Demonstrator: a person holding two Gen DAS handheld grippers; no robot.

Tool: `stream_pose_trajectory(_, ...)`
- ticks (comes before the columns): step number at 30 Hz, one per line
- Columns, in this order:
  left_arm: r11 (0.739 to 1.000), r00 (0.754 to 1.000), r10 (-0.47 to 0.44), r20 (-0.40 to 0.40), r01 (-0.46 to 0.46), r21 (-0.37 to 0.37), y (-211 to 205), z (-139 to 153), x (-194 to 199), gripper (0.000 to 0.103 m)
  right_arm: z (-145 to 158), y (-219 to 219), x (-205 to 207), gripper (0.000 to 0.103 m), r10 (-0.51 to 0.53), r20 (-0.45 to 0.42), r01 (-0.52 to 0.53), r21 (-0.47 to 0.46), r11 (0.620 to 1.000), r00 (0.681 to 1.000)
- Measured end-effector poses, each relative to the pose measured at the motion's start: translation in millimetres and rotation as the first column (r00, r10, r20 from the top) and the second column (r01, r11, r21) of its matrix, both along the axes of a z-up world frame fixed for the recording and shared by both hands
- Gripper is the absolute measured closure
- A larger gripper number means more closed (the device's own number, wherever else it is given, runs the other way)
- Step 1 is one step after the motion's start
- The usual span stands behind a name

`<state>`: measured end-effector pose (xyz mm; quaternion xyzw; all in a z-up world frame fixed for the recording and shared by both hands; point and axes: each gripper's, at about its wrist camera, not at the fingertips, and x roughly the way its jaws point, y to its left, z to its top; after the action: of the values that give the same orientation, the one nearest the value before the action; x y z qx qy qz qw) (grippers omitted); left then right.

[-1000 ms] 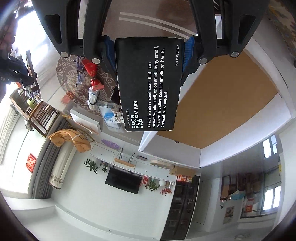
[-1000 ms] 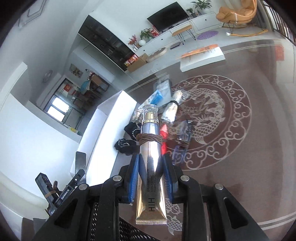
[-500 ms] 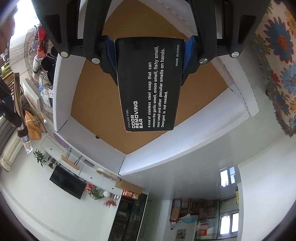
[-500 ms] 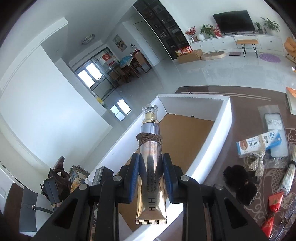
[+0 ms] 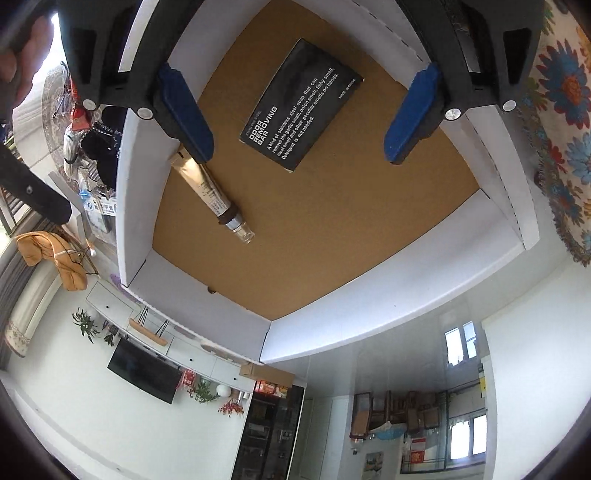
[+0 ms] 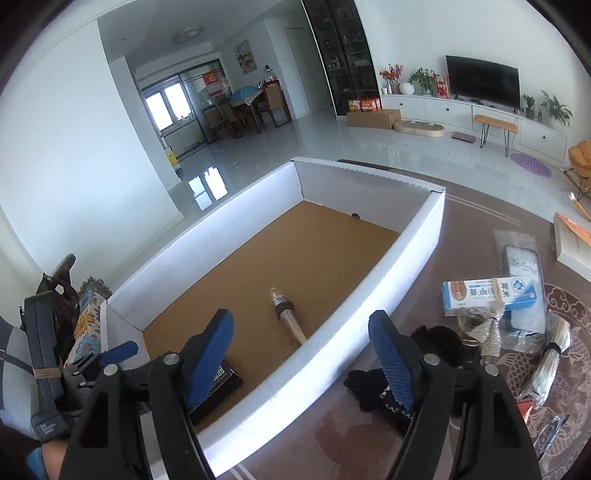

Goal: Organize objects
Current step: 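Carry the box and tube into the white cardboard bin and release both, then withdraw both open tools from the bin back over the table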

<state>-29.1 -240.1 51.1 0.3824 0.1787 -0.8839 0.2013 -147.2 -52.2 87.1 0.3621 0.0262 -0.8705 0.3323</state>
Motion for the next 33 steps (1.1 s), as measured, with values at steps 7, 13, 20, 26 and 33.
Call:
stream_pose_trajectory(7,0.967,0.953,-0.253,-0.169,0.248,-0.049,94.2,23.0,31.1,0.009,-33.7,138.1,53.3,0.013,-0.184,-0.197,0.218,0.169,0.961,0.963)
stream_pose_trajectory(13,0.870,0.856,-0.487,-0.174,0.493,-0.009,186.2,-0.4,51.2,0.009,-73.6,257.1,73.5,0.013,-0.381,-0.174,0.416,0.273,0.867,0.908)
stream_pose_trajectory(20,0.817,0.820,-0.572,0.027,0.572,-0.073,235.0,-57.1,41.3,0.009,-113.5,317.9,89.4,0.013,-0.509,-0.065,0.501,0.319,0.804,0.858)
stream_pose_trajectory(26,0.836,0.842,-0.533,0.084,0.539,-0.100,219.8,-77.8,37.7,0.009,-124.6,315.7,87.2,0.013,-0.509,-0.031,0.488,0.341,0.804,0.860)
stream_pose_trajectory(33,0.856,0.859,-0.492,0.140,0.507,-0.105,212.0,-93.1,33.3,0.009,-127.4,318.7,87.7,0.009,-0.527,-0.009,0.499,0.332,0.800,0.850)
